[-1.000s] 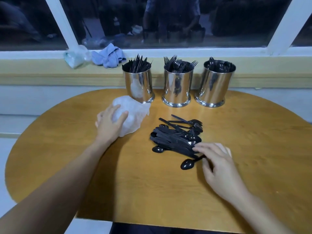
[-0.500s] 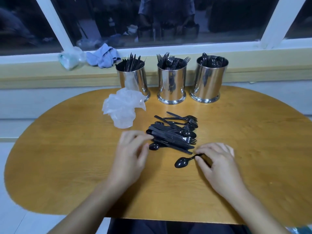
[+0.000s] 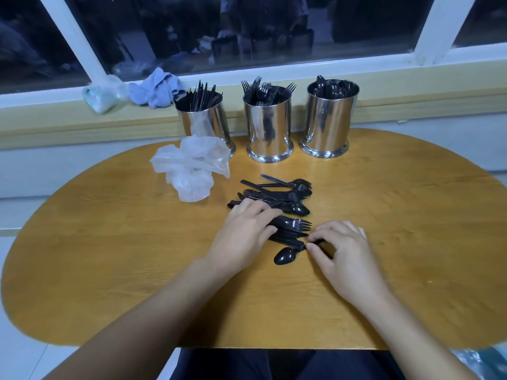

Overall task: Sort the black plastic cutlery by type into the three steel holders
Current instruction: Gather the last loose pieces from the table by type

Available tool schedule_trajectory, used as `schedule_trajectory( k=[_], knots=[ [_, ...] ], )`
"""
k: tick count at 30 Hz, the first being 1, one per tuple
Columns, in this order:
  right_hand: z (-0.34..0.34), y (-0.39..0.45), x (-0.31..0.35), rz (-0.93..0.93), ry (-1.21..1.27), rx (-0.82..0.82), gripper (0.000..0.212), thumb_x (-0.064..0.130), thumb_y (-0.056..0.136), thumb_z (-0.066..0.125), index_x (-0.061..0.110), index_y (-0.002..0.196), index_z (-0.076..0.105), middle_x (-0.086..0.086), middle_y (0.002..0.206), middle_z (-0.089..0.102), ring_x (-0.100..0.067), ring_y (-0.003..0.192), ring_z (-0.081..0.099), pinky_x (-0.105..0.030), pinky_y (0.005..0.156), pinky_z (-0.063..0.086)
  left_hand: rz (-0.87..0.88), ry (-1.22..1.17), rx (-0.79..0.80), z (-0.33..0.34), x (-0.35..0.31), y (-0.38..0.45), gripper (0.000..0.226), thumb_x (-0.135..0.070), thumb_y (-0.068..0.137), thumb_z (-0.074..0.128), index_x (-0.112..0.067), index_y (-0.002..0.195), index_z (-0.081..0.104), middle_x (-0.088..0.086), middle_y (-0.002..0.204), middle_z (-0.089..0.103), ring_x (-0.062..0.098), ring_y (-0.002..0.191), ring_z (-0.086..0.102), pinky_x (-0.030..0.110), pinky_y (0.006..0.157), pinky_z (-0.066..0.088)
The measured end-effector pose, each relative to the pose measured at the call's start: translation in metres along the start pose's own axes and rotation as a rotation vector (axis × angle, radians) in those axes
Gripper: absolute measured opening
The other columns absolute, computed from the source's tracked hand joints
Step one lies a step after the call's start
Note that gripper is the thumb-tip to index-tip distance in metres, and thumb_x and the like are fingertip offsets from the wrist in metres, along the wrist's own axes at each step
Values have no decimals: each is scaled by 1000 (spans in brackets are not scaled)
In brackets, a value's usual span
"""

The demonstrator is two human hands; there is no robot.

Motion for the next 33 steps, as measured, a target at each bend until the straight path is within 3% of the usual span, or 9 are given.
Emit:
schedule_trajectory(
  k=[3,8,13,17,21,27,33],
  knots=[
    [-2,1,1,9,17,-7,9,30,93,85,28,100,79,18,106,70,-12,107,59,-33,97,37,-59,-28,22,3,-2,-8,30,-31,112,65,-22,138,75,-8,124,65,17,119,53,44,105,49],
    [-4,2,2,21,54,-5,13,35,92,84,29,97,73,21,103,69,-11,104,59,-38,97,40,-122,-100,59,2,-6,-19,28,-33,111,66,-25,136,77,-11,119,64,12,115,54,35,98,49],
    [-6,-6,0,-21,55,34,20,15,95,80,27,111,81,19,115,70,-11,114,61,-37,108,36,-178,-149,53,-3,2,-28,24,-31,111,68,-26,132,78,-14,119,64,9,116,55,32,98,47],
    [-9,-13,0,-62,25,39,16,23,94,83,29,109,84,18,115,70,-14,113,60,-38,110,33,-283,-257,50,-9,7,-33,11,-26,102,80,-35,108,77,-21,106,68,3,106,58,24,90,47],
    [-17,-22,-1,-74,-12,29,13,24,93,84,30,104,82,18,110,68,-15,109,57,-42,103,37,-413,-446,47,-13,17,-35,16,-28,96,88,-36,90,76,-17,88,71,5,90,65,18,75,46],
    [-24,-32,-7,24,-66,-10,14,22,92,85,29,102,80,16,106,66,-16,107,56,-40,99,34,-407,-599,43,-21,27,-40,9,-25,101,84,-31,95,83,-12,90,80,10,87,75,34,83,60],
    [-16,-16,20,-6,-63,8,21,33,95,80,28,115,79,13,117,67,-16,116,57,-44,107,36,-389,-546,11,-20,31,-43,11,-30,106,78,-35,108,87,-14,101,76,8,95,71,27,86,55]
  ],
)
Point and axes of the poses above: each hand's wrist, its own y-axis towards the middle knuckle, its own z-axis out of the palm, x = y × z, the point moved 4 cm from there along y, towards the middle knuckle
